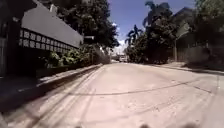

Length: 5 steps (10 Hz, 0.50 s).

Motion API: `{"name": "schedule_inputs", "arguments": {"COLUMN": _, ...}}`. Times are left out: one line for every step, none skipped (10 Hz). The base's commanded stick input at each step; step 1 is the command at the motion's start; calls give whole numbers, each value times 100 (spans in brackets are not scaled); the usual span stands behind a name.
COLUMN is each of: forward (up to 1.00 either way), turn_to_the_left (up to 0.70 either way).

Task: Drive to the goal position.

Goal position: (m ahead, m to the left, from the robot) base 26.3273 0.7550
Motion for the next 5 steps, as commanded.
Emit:
{"name": "schedule_inputs", "arguments": {"forward": 100, "turn_to_the_left": 0}}
{"name": "schedule_inputs", "arguments": {"forward": 100, "turn_to_the_left": 0}}
{"name": "schedule_inputs", "arguments": {"forward": 100, "turn_to_the_left": 0}}
{"name": "schedule_inputs", "arguments": {"forward": 100, "turn_to_the_left": 0}}
{"name": "schedule_inputs", "arguments": {"forward": 100, "turn_to_the_left": -3}}
